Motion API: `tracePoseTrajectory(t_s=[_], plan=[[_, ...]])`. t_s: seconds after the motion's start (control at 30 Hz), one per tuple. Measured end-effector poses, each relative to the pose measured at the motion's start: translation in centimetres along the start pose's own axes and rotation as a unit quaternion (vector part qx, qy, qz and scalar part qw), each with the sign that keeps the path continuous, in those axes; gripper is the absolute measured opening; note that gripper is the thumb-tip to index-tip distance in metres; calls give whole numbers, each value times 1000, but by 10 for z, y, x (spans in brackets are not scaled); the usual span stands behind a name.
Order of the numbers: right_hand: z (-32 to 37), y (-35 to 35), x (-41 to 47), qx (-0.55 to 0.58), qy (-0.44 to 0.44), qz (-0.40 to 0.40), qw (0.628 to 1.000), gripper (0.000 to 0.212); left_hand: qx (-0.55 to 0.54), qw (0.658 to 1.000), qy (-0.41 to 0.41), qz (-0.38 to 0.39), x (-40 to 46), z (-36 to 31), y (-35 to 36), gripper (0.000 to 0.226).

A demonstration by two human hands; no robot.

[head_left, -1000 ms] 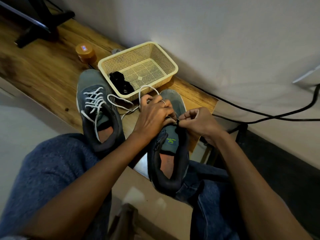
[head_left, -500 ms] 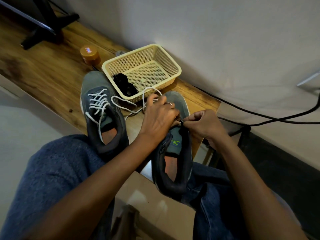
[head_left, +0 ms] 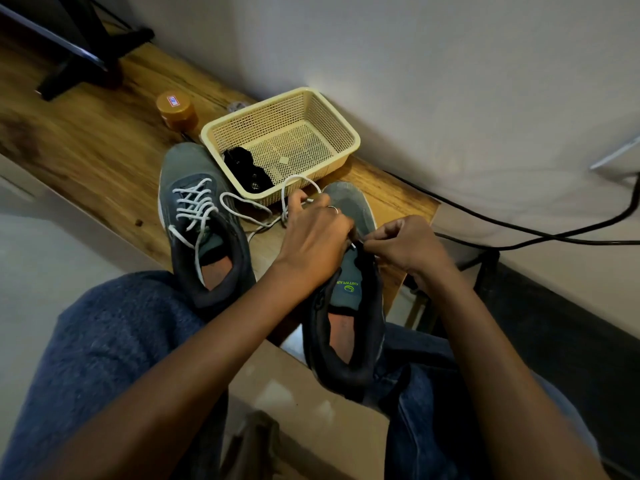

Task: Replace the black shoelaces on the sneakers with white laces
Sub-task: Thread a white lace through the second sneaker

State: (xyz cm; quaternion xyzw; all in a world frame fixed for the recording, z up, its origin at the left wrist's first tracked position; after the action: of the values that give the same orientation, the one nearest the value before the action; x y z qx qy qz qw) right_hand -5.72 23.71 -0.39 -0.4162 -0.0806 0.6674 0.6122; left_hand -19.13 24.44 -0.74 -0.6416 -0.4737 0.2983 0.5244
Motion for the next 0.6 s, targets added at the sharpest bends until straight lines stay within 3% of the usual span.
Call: tracePoseTrajectory(t_s=[0.4,0.6], plan=[[-4,0,-2,44,18,5,999,3,-57,996,-46,-52,-4,0,0,24],[0,-2,-2,28,-37,-17,999,7,-198,976,-80,-51,-3,4,-2,21]])
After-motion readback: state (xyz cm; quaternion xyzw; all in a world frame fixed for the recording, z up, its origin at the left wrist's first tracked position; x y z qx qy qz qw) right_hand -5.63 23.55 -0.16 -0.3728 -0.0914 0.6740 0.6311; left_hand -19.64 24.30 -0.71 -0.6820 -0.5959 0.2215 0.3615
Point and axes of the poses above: each hand's wrist, its own x-axis towards the middle knuckle, its own y-axis out of the palm, z = x × y, the point moved 3 cm from there along x, towards the middle knuckle, and after that the axes turned 9 degrees about -x, right-handed, at the moved point
